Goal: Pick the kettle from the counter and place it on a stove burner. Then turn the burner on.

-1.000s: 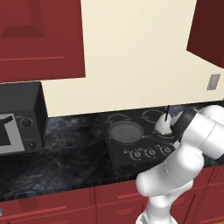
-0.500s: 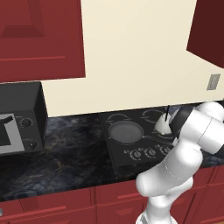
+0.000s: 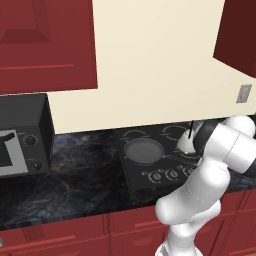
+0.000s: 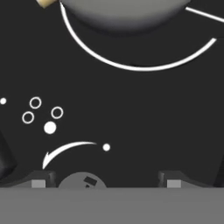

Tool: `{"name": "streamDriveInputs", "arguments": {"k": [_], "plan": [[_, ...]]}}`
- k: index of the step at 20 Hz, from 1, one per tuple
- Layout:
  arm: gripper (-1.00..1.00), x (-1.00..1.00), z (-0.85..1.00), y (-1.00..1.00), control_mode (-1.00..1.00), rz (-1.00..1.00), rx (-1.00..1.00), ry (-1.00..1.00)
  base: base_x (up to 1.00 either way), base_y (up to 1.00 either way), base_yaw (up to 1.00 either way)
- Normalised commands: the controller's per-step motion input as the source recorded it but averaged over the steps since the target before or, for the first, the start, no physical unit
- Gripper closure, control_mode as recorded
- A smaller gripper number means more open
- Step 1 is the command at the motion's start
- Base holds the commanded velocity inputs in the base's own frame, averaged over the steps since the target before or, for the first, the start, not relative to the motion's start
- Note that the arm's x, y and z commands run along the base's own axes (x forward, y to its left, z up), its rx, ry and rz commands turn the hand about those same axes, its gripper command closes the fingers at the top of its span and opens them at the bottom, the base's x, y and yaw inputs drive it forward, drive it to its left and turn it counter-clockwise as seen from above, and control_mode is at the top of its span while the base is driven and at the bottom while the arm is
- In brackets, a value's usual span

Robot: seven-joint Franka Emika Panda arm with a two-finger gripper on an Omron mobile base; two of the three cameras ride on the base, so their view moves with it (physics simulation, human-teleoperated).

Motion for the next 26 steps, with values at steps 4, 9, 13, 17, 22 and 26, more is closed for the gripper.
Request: {"name": "streamDriveInputs", "arguments": {"k": [4,9,13,17,22,26], "plan": [[-1.00,0.00,-0.26,0.20,-1.00,0.00,0.00,0.01,0.00,0.00,0.00],[-1.00,0.00,-0.25,0.19,-1.00,0.00,0.00,0.04,0.00,0.00,0.00],[-1.00,-0.08,0.00,0.07,-1.00,0.00,0.00,0.00,0.00,0.00,0.00],[-1.00,-0.08,0.00,0.19,-1.00,0.00,0.00,0.00,0.00,0.00,0.00],[-1.00,0.00,0.00,0.00,-1.00,0.00,0.00,0.00,0.00,0.00,0.00],[-1.00,0.00,-0.12,0.00,-1.00,0.00,0.00,0.01,0.00,0.00,0.00]]}}
